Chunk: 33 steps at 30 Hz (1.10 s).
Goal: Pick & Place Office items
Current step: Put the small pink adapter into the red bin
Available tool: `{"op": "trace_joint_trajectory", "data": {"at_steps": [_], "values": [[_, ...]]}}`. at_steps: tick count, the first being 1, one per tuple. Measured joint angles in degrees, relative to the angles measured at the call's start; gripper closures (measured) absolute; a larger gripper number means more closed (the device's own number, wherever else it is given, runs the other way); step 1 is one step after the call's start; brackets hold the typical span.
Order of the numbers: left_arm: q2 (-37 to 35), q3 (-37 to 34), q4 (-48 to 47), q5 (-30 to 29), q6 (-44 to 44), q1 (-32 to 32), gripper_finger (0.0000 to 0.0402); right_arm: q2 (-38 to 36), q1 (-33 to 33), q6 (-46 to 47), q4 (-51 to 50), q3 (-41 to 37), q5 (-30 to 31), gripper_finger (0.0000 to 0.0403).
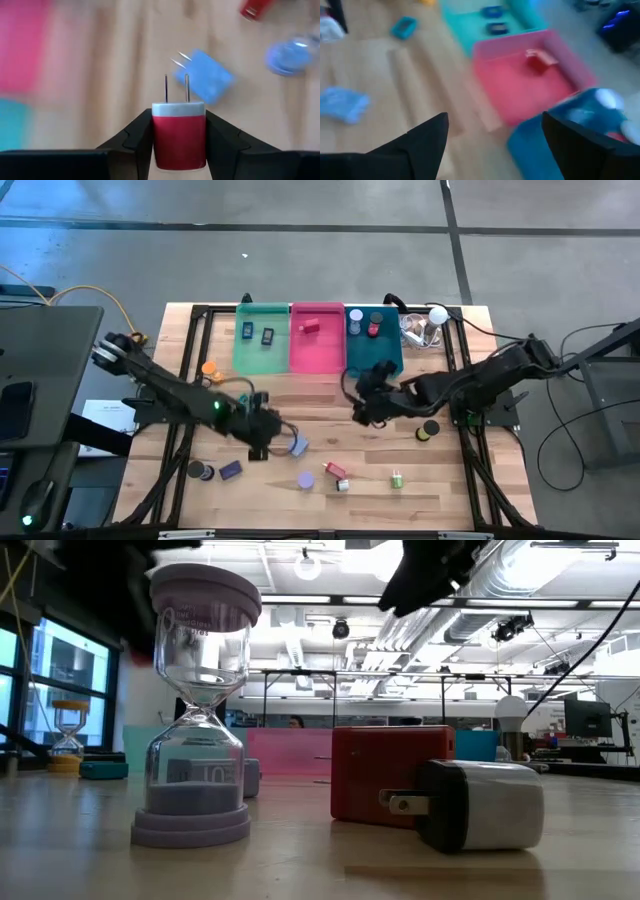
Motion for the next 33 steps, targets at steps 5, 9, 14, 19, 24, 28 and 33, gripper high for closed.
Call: {"op": "trace_joint_trajectory", "data": {"at_steps": [5,9,14,19,24,28,33], "values": [[-6.15,0.00,0.05,-3.69,12.83,8.27,0.0268,-3.20,-3.05,-0.16,-1.29,0.02,0.74,0.0094],[-8.72,0.00,2.22,-2.03,16.84,17.72,0.0269,-3.84,-6.38,-0.47,-3.04,0.02,0.87,0.0094],[-7.74,0.00,8.92,7.95,25.28,30.82,0.0272,-3.34,-10.50,-1.54,-4.69,-0.13,0.85,0.0094],[-5.04,0.57,13.67,18.40,30.58,41.20,0.0272,-3.15,-13.51,-1.73,-3.51,-3.47,0.65,0.0094],[-0.07,4.77,13.50,23.53,31.93,47.20,0.0272,-3.13,-15.43,-0.82,-2.84,-7.20,0.60,0.0094],[5.91,11.02,9.33,26.22,35.07,48.17,0.0273,-3.15,-15.97,0.33,-2.31,-8.89,0.62,0.0094],[13.34,19.54,3.59,25.52,38.99,48.64,0.0273,-3.15,-15.75,0.43,-1.82,-9.41,0.56,0.0094]]}}
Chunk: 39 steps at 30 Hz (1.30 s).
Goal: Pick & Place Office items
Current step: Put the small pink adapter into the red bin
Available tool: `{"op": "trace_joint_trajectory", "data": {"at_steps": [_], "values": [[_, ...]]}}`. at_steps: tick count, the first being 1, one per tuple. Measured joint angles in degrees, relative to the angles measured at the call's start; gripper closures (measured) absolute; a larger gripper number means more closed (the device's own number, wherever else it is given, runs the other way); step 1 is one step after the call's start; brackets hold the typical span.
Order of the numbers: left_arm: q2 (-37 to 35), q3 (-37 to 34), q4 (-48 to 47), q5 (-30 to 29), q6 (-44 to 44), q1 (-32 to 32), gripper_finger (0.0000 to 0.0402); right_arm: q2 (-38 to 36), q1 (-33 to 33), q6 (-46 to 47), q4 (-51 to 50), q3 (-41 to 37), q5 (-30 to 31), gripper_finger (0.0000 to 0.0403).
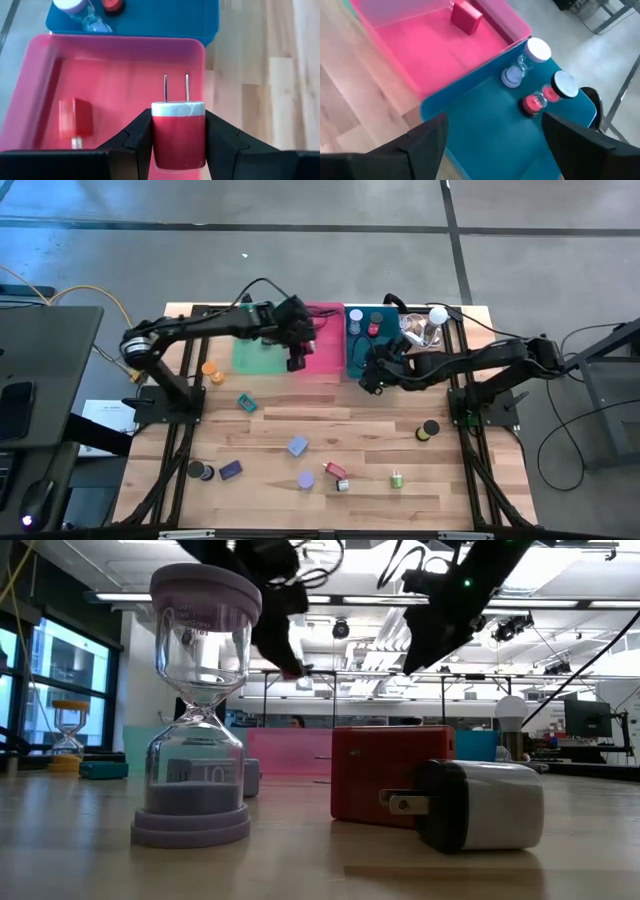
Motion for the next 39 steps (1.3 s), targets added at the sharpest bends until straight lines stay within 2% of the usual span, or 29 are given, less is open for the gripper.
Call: {"op": "trace_joint_trajectory", "data": {"at_steps": [4,10,16,27,34,39], "values": [[5.06,3.26,-0.31,0.65,3.12,2.00,0.0273,0.00,0.43,0.00,-0.01,-0.06,-1.18,0.0094],[9.98,4.54,-0.73,7.58,3.87,7.28,0.0273,0.00,1.04,-0.14,-0.05,-0.06,-1.41,0.0094],[13.06,4.55,-0.73,7.53,4.27,10.04,0.0273,0.00,0.93,-0.18,-0.05,-0.06,-1.41,0.0094],[18.11,4.54,0.42,7.50,5.91,10.46,0.0272,0.00,0.82,-0.22,-0.04,-0.06,-1.43,0.0094],[18.11,4.54,1.16,7.75,4.02,11.11,0.0241,0.00,0.86,-0.23,-0.03,-0.06,-3.56,0.0094],[18.11,4.54,1.05,7.71,5.07,11.93,0.0235,0.00,0.87,-0.22,0.05,-0.06,-4.16,0.0094]]}}
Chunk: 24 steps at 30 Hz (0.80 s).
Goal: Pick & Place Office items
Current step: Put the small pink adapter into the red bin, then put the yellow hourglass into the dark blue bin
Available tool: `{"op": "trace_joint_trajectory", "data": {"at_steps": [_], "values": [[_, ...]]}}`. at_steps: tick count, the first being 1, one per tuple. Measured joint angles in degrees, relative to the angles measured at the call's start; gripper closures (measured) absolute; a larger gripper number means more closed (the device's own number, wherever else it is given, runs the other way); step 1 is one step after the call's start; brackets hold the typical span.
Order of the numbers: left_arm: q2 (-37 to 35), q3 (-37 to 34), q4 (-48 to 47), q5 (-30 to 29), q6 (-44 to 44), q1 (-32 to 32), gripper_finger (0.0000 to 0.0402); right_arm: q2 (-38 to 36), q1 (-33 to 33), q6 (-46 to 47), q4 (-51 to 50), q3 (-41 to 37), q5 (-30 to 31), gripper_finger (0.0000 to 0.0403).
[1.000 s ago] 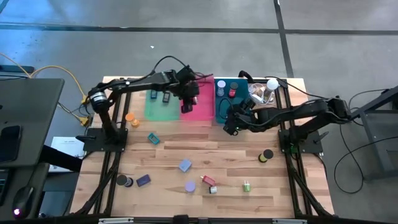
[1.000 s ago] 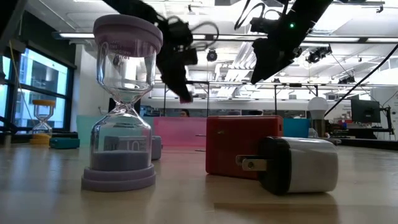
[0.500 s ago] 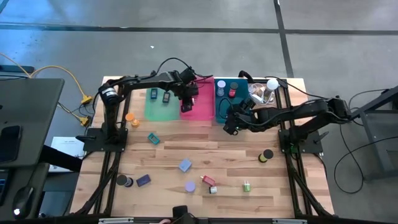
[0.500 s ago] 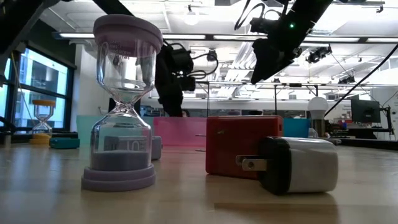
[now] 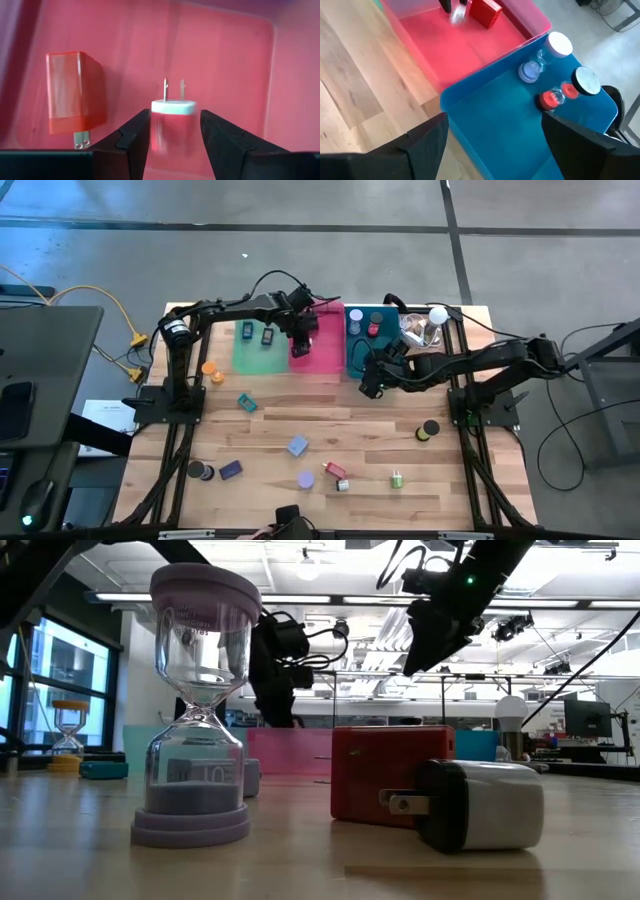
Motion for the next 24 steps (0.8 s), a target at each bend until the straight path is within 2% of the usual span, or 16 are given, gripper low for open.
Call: {"op": "trace_joint_trajectory", "data": {"at_steps": [11,14,18,24], "values": [[-0.11,0.00,0.51,-0.18,1.38,0.67,0.0232,0.00,0.00,0.02,0.14,0.00,-0.06,0.0094],[-0.92,-0.04,0.00,-2.14,1.41,0.30,0.0232,0.00,0.00,0.00,0.14,0.00,-0.08,0.0094],[-3.97,-0.07,-2.50,-7.70,0.43,-1.24,0.0232,0.00,0.16,-0.01,0.25,0.00,-0.08,0.0094],[-10.55,-0.04,-9.12,-5.22,-3.46,-5.47,0.0232,0.00,1.36,-0.50,0.40,0.00,-0.10,0.0094]]}}
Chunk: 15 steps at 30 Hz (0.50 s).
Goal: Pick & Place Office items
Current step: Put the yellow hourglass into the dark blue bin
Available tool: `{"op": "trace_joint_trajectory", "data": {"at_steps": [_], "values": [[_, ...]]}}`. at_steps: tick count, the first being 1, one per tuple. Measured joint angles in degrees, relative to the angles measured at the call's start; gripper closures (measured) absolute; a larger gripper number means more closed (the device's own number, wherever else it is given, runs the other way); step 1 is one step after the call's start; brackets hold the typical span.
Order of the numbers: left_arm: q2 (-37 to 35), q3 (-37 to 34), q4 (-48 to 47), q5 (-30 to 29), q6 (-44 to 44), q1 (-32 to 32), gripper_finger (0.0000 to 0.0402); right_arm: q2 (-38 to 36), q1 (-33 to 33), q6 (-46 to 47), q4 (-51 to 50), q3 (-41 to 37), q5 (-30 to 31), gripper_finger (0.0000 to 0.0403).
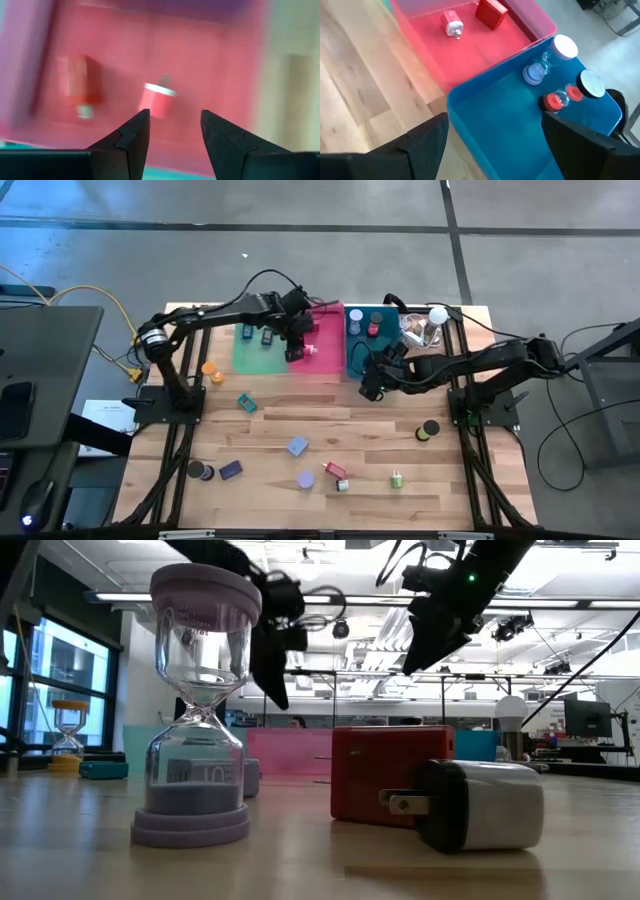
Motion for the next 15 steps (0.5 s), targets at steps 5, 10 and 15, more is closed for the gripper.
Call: {"op": "trace_joint_trajectory", "data": {"at_steps": [5,10,15], "values": [[-3.72,0.00,-10.15,0.53,-6.73,-5.10,0.0232,0.00,1.60,-0.99,0.04,0.00,-1.12,0.0094],[-6.01,-0.07,-18.90,0.08,-14.25,-12.45,0.0232,0.00,3.00,-1.03,1.29,0.00,-5.11,0.0094],[-6.34,-0.11,-24.82,-6.67,-21.54,-20.97,0.0232,0.00,3.93,-1.03,2.91,0.00,-10.53,0.0094]]}}
